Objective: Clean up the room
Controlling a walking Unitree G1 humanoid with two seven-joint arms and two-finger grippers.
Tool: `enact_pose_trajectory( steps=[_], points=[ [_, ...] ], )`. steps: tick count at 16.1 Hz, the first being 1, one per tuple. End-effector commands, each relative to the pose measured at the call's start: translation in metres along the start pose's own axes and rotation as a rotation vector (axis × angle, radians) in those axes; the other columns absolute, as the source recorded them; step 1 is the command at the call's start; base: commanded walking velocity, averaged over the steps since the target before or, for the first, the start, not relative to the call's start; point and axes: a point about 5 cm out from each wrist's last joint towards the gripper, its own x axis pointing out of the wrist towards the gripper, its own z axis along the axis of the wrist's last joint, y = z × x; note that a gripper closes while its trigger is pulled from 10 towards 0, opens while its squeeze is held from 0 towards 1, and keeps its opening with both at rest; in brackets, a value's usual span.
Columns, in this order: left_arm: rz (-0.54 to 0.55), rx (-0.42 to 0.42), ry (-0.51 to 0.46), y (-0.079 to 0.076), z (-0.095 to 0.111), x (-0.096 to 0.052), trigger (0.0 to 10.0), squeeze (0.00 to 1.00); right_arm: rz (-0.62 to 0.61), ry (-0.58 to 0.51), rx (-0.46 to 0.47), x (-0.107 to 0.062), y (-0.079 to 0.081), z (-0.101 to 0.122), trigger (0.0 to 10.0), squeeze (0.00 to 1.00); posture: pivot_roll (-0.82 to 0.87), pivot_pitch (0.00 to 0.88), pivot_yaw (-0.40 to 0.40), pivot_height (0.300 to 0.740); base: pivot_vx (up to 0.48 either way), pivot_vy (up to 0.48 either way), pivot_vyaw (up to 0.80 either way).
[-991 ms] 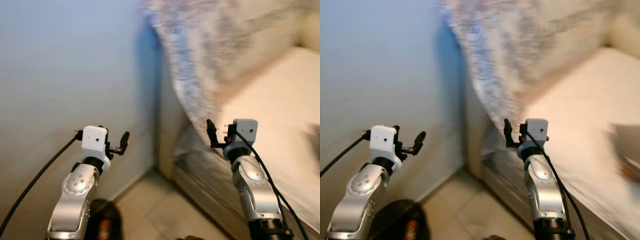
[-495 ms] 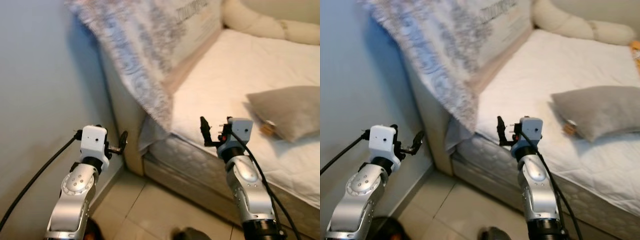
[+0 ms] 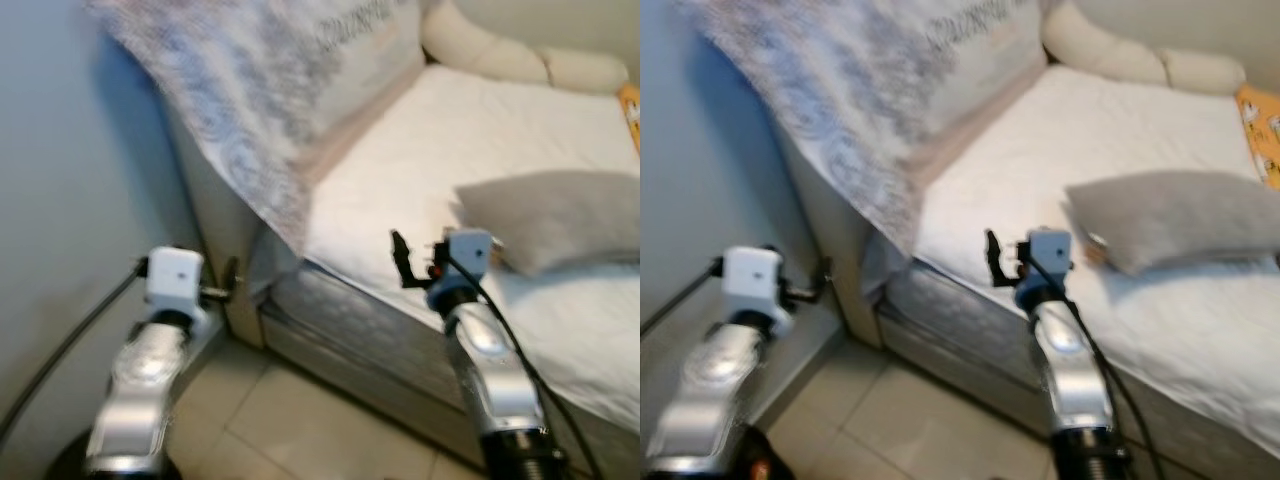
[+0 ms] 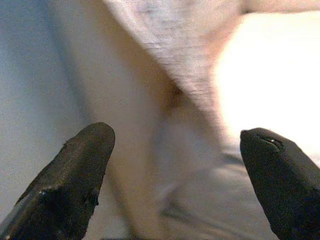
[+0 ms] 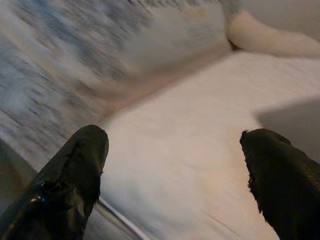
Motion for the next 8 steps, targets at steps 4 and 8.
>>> enact_pose_trajectory(
  steps=[4,8],
  points=[
    [-0.040,0.031,-0.049,0.003,0.010,0.006,10.0,0.56,-0.002,0.037,0.035,0.002,0.000,-0.003,10.0,0.00,0.06,0.000,0.003,0.740,0.000,0.000,-0.60],
    [-0.052,0.037,-0.060,0.004,0.013,0.009,10.0,0.56,-0.118,-0.012,-0.047,0.007,-0.012,0.003,10.0,0.00,0.06,0.000,0.001,0.740,0.120,0.000,-0.80]
  ],
)
